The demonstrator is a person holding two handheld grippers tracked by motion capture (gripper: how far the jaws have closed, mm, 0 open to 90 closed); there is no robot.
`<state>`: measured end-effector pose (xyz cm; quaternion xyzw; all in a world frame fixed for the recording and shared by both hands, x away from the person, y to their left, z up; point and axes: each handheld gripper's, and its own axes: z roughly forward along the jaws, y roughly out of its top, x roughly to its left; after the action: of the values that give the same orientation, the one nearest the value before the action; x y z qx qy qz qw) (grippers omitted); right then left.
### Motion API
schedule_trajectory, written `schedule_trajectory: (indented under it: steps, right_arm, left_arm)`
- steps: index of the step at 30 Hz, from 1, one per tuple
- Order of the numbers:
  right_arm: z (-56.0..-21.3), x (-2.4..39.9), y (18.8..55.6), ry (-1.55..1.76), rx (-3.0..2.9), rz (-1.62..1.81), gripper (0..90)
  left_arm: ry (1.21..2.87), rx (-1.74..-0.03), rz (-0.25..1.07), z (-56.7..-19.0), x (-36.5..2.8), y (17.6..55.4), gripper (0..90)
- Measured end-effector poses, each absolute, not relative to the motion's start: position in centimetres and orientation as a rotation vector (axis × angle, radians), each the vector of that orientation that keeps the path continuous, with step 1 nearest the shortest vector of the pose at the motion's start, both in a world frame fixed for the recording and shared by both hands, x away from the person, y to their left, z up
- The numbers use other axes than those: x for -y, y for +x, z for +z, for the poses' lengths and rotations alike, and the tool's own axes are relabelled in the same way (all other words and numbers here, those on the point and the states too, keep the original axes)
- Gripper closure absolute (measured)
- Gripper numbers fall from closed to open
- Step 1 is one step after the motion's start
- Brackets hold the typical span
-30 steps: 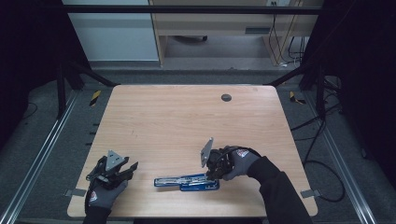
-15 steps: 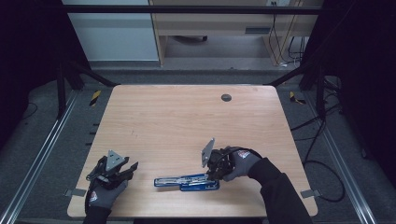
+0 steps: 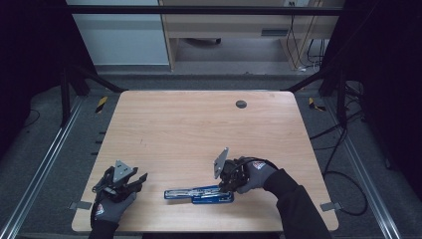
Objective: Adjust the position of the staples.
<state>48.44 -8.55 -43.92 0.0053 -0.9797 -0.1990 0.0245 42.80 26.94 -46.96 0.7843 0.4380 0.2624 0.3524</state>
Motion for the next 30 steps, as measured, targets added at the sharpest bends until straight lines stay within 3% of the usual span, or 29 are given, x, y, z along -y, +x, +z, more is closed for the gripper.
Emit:
schedule_trajectory:
  steps: [30]
  right_arm:
    - [-44.08, 8.83, 48.22, 0.055, 3.037, -0.669, 78.4]
  left_arm:
    - [2.033, -1.132, 0.679, -46.96, -26.89, 42.80, 55.9]
